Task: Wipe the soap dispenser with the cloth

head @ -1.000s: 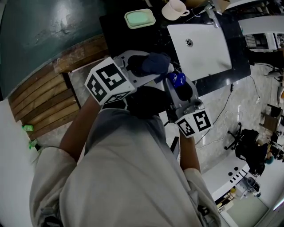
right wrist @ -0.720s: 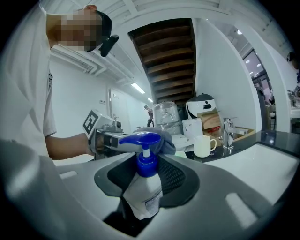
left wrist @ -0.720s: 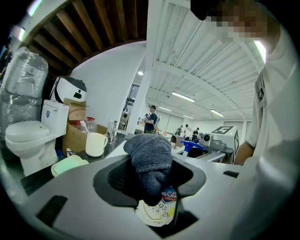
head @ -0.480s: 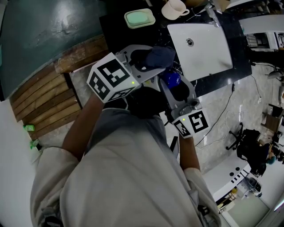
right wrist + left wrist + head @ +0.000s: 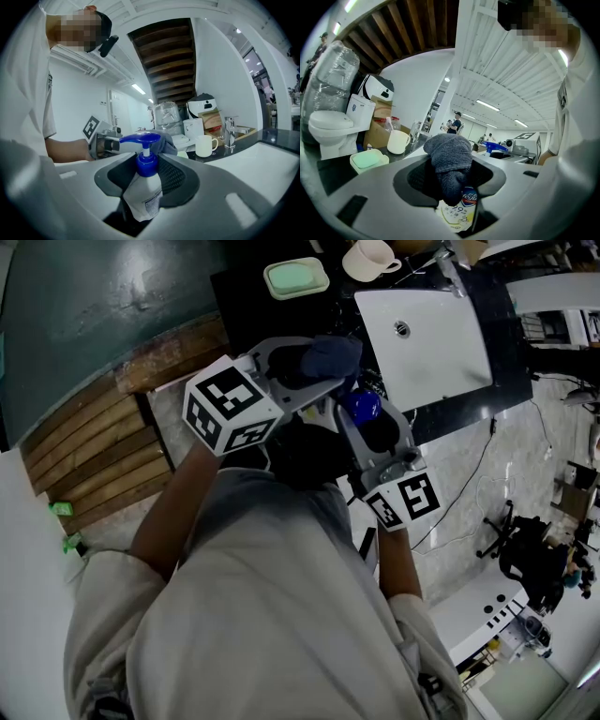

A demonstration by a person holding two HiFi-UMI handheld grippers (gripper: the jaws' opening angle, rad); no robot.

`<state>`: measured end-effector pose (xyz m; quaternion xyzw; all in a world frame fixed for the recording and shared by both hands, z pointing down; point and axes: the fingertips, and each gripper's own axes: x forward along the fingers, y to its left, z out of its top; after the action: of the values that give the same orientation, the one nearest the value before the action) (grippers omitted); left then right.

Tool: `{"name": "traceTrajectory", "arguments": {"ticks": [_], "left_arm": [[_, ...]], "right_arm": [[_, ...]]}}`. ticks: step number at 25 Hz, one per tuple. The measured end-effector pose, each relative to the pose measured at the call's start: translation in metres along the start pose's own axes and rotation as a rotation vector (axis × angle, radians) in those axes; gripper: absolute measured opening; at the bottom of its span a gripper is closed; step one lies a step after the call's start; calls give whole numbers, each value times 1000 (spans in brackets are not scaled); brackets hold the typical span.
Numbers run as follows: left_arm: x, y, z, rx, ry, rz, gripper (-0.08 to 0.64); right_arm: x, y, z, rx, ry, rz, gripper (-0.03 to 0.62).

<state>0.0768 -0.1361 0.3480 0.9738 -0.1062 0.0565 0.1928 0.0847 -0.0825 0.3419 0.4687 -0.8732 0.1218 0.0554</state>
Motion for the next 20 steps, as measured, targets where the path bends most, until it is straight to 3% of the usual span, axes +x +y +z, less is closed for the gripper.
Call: {"name": "traceTrajectory", "arguments": {"ticks": [10, 20], "left_arm": [[-13, 9, -7, -77, -44, 51, 179], [-17, 20, -41, -38, 61, 133, 179]], "right_arm": [[0, 4, 0, 2, -2, 6, 138], [-3, 1, 0, 22, -9, -7, 138]]}}
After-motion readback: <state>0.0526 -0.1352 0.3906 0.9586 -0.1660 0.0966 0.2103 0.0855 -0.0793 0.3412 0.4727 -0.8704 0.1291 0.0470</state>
